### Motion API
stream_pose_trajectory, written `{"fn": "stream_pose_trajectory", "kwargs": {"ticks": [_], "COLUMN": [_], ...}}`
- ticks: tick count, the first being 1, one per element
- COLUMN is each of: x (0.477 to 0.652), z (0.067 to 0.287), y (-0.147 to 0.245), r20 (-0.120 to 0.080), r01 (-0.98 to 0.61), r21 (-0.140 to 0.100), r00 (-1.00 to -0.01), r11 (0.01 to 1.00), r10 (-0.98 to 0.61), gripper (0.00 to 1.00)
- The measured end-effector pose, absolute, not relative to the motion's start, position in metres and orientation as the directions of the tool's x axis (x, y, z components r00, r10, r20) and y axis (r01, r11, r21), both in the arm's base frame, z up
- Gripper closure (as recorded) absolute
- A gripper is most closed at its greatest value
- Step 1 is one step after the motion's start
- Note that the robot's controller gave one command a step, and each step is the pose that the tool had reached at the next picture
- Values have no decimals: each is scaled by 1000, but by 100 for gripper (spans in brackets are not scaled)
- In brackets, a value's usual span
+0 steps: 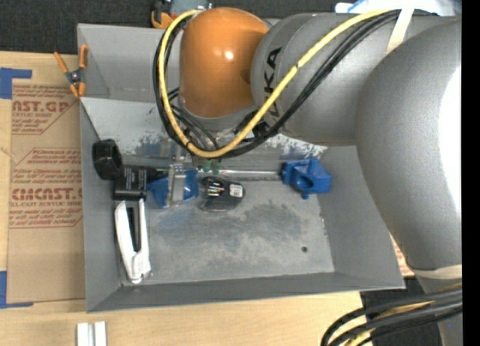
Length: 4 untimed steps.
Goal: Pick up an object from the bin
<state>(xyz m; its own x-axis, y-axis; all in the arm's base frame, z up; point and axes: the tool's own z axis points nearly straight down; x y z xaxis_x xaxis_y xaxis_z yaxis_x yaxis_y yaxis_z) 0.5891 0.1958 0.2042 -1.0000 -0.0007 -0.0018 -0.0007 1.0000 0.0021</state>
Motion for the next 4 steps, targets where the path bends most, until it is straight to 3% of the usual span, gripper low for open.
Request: {"fn": "stream_pose_trajectory", "kwargs": {"ticks": [1,2,3,4], "x": [589,555,543,544], "z": [204,145,150,107], "y": [196,173,166,170], "r20": [-2,-1,-12,-9], "r01": [-1,-20,-48,14], "r21": [2,2,5,7], "r00": [-1000,-1000,-999,-1000], "r11": [1000,1000,999,1000], "r10": [-1,-20,-48,14], "gripper": [0,0,0,0]}}
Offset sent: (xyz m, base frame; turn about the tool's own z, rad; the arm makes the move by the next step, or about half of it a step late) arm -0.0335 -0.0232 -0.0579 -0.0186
